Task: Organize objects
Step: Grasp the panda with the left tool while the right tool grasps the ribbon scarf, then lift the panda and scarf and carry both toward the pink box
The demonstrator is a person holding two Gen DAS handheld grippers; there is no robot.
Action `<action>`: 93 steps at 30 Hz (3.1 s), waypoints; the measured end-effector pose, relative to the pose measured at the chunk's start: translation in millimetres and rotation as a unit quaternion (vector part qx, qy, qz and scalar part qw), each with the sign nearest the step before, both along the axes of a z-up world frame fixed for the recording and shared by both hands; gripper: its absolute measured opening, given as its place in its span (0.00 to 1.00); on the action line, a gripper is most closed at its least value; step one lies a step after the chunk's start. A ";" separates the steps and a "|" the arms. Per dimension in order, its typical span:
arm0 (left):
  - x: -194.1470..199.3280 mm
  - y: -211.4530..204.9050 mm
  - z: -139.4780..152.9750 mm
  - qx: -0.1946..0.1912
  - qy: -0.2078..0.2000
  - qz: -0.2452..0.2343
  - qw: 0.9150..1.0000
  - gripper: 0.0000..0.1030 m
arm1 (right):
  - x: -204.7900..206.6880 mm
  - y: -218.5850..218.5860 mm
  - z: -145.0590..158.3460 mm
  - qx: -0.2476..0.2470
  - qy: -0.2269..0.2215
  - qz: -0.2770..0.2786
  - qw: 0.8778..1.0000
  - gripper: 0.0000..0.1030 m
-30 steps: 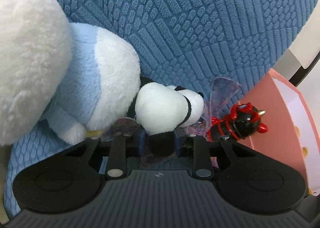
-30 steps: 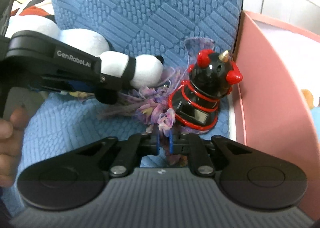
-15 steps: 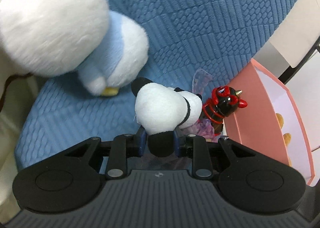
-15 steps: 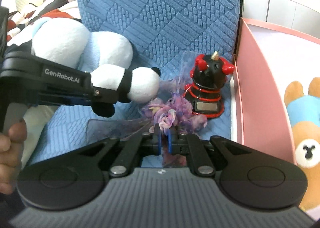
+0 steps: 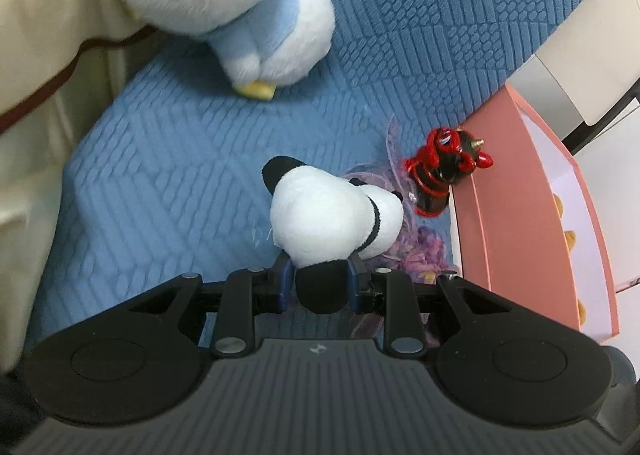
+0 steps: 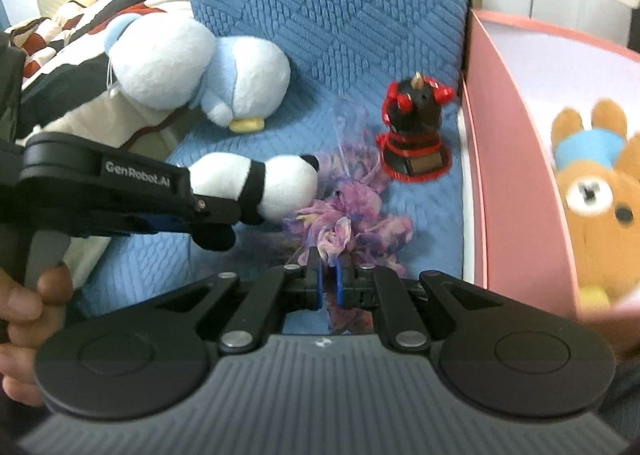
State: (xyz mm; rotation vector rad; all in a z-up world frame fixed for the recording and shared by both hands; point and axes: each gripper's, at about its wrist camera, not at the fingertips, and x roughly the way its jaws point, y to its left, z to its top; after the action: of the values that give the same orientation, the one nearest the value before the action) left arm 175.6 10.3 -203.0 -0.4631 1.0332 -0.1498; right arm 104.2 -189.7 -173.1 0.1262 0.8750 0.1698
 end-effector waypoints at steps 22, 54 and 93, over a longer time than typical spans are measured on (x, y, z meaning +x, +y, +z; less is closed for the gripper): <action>6.9 31.2 -12.1 -0.061 0.033 0.069 0.995 0.76 | 0.7 14.2 -7.9 -0.020 -0.021 -0.005 1.000 0.76; 26.2 43.4 -35.5 -0.166 0.048 0.121 0.977 0.66 | 30.1 17.1 -35.7 -0.061 0.004 -0.005 0.998 0.26; -54.9 21.9 44.2 -0.068 -0.068 0.060 0.994 0.53 | -19.4 -13.1 39.5 0.003 -0.007 -0.061 0.998 0.20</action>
State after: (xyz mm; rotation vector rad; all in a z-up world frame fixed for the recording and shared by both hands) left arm 120.7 32.2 -158.8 -0.6293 0.8625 -0.1421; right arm 84.9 -202.7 -133.5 0.1841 0.8496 0.0589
